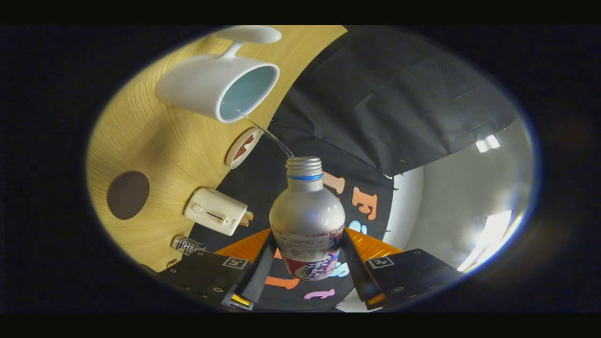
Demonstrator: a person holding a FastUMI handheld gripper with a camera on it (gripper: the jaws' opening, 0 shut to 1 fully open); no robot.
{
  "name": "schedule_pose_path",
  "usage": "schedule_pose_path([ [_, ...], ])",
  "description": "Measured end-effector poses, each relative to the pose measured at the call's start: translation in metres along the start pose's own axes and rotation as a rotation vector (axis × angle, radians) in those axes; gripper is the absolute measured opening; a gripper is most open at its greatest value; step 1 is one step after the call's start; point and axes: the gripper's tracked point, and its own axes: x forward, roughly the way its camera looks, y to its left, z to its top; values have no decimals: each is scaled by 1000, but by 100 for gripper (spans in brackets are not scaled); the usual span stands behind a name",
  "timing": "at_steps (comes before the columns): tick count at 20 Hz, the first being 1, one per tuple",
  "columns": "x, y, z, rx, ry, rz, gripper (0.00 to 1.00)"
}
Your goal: Take the bottle from table, then pour the juice into the cup, finally place the bottle on the coaster
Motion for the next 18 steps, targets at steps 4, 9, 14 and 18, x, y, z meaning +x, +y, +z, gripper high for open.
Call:
schedule_pose_path([
  [4,0,-5,1,-6,-6,-19,76],
  [9,-1,-8,5,-1,-13,-32,76],
  [14,-2,-5,14,67,-24,-12,76],
  [18,-5,5,20,175,-19,41,77],
])
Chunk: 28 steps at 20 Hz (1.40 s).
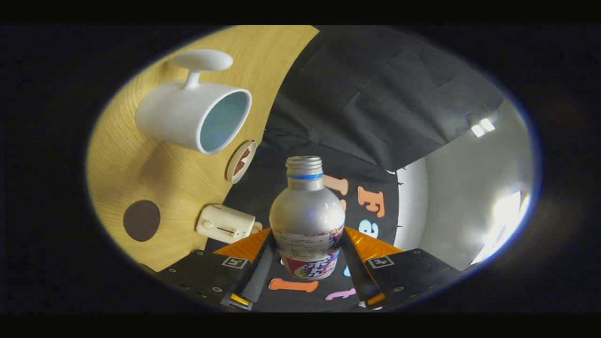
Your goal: Take the bottle from table, then pour the juice into the cup, finally place the bottle on the coaster
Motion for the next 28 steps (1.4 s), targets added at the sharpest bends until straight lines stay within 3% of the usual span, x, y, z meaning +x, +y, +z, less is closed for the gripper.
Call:
schedule_pose_path([
  [9,-14,32,4,378,63,145,77],
  [13,-20,45,4,662,106,216,77],
  [20,-18,44,-17,1181,192,248,77],
  [28,-12,38,-53,1619,257,218,77],
])
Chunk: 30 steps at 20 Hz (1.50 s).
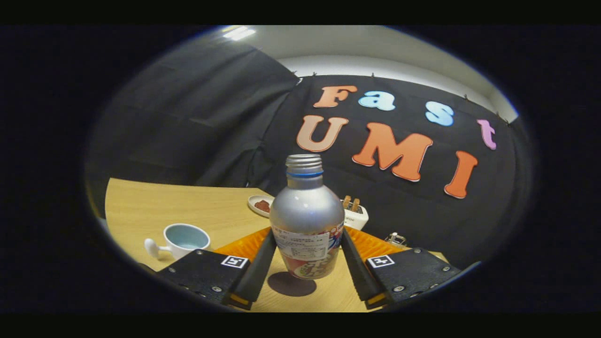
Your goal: Take the bottle from table, then pour the juice into the cup, finally place the bottle on the coaster
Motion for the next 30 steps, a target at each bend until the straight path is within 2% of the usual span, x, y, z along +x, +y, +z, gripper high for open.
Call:
schedule_pose_path([
  [3,3,-4,-9,140,28,21,77],
  [8,9,-13,-31,228,84,11,77],
  [18,17,-16,-73,243,160,-13,77],
  [30,25,-6,-104,272,210,8,77],
])
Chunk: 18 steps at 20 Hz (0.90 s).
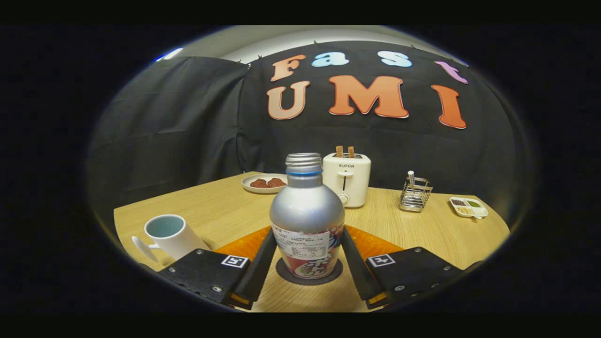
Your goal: Take the bottle from table, then pour the juice into the cup, finally place the bottle on the coaster
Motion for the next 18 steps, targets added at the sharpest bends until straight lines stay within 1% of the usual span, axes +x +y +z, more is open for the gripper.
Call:
schedule_pose_path([
  [3,1,1,-2,-6,-3,0,78],
  [7,-1,3,1,-2,-11,9,82],
  [10,-12,2,13,-18,-45,5,94],
  [12,-22,1,24,-14,-76,6,97],
  [14,-36,-3,40,-6,-118,2,97],
  [18,-70,-20,70,13,-197,-34,97],
])
